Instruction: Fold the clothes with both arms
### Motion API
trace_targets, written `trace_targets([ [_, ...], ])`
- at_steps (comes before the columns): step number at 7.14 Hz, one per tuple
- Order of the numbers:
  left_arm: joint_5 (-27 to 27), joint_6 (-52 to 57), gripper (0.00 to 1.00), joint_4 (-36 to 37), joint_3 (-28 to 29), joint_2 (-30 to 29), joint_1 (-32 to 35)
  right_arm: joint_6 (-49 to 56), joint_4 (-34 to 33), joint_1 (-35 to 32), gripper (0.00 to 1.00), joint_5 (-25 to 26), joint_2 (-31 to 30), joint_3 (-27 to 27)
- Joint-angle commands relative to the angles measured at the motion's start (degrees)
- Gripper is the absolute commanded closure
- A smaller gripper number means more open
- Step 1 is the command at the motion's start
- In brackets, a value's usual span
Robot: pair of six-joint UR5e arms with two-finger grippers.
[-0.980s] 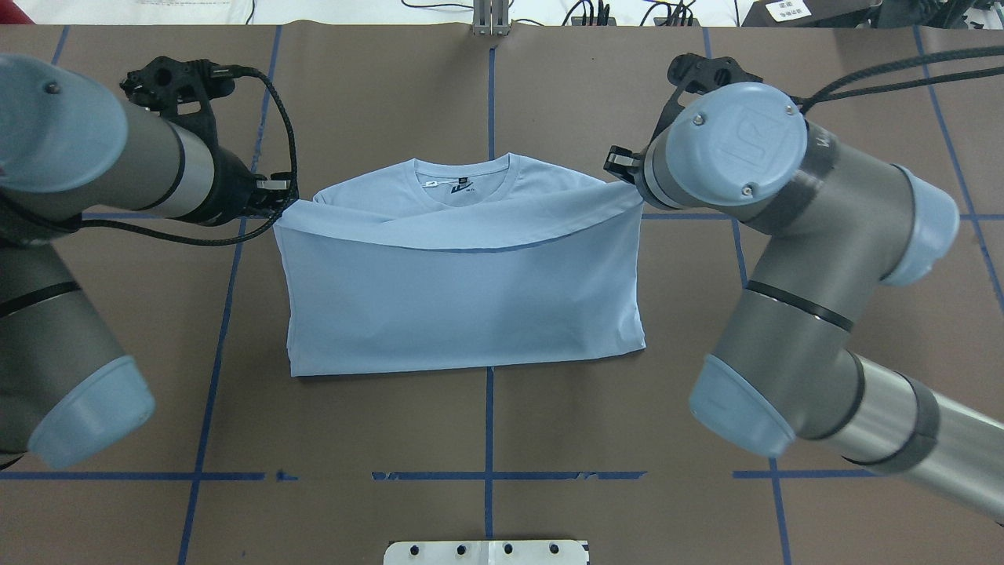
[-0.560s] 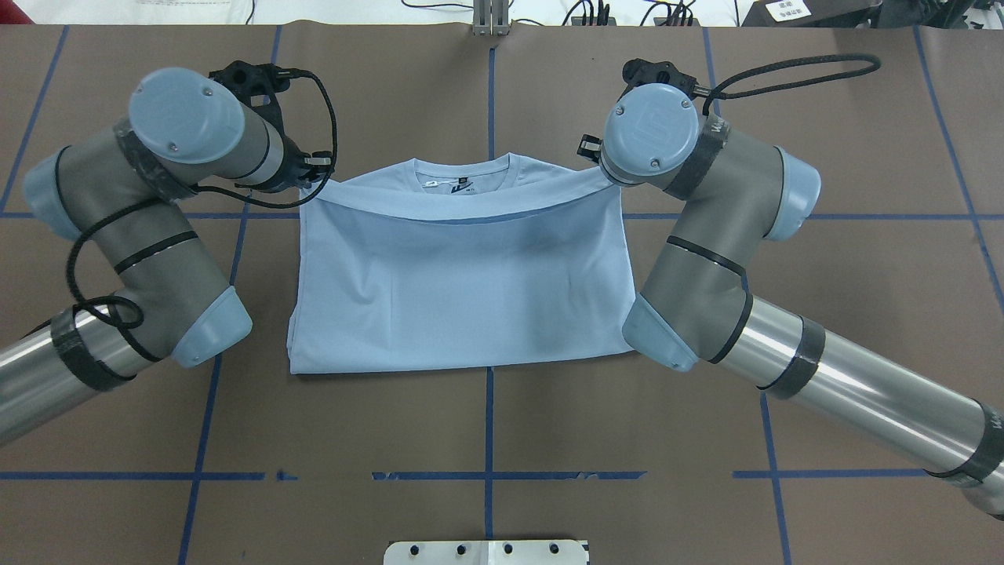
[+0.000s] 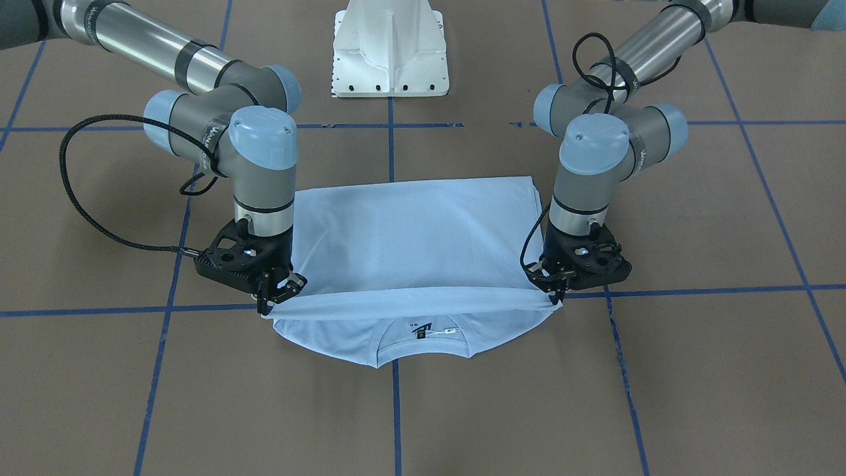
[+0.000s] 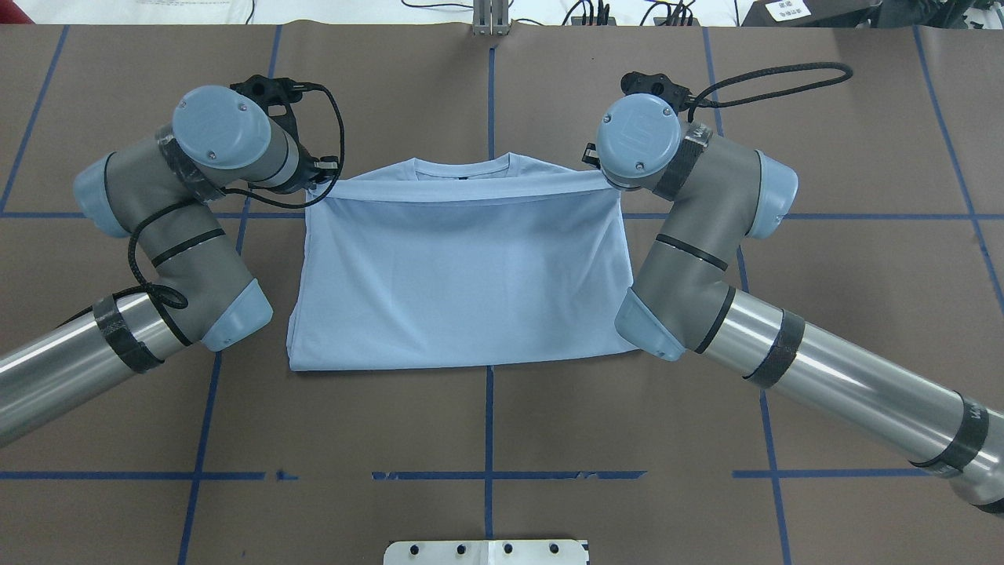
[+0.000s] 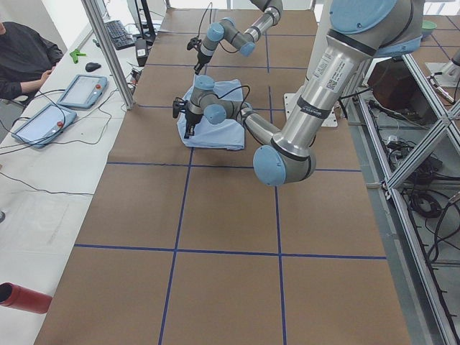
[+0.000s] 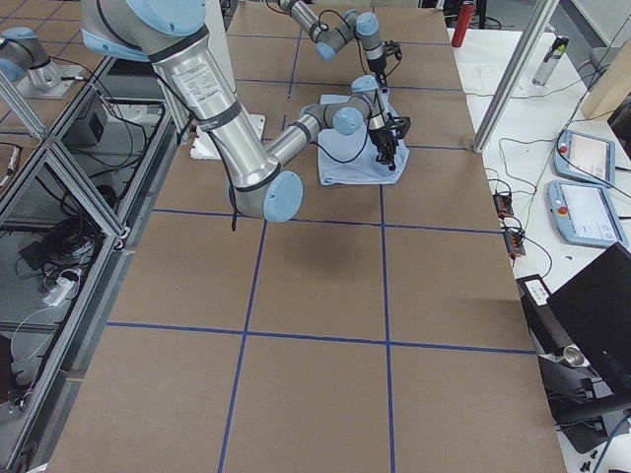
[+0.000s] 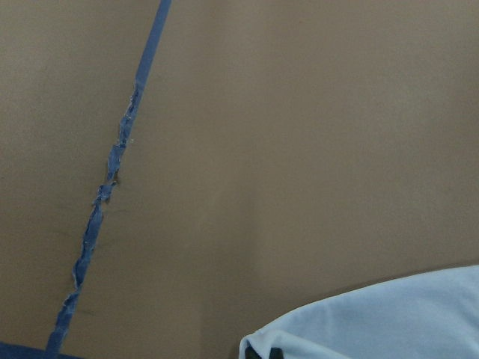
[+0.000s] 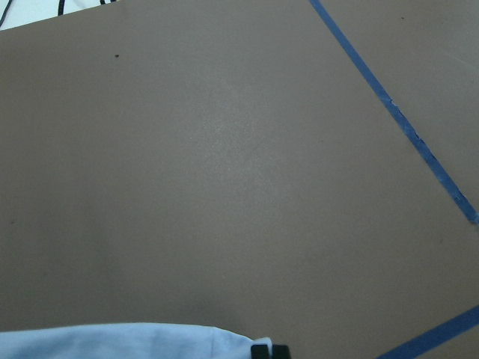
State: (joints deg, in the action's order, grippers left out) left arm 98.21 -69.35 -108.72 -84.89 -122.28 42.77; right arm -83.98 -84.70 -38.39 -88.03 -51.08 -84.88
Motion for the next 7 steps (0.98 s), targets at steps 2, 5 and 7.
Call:
trace_targets([
  [2,0.2,0.0,0.0,-3.7,-1.6,1.2,0.0,8.0,4.6,-0.1,0.0,-0.5,0.0,0.3],
  [5,0.4,-0.9,0.0,-3.8,-17.9,11.7,-5.7,17.7,9.5,-3.4,0.0,-10.3,-5.1,-4.8],
  [7,0.0,-6.6,0.0,-7.3,-24.9,19.4,-11.6,18.1,21.4,-5.1,0.0,-16.8,-10.3,-5.1],
])
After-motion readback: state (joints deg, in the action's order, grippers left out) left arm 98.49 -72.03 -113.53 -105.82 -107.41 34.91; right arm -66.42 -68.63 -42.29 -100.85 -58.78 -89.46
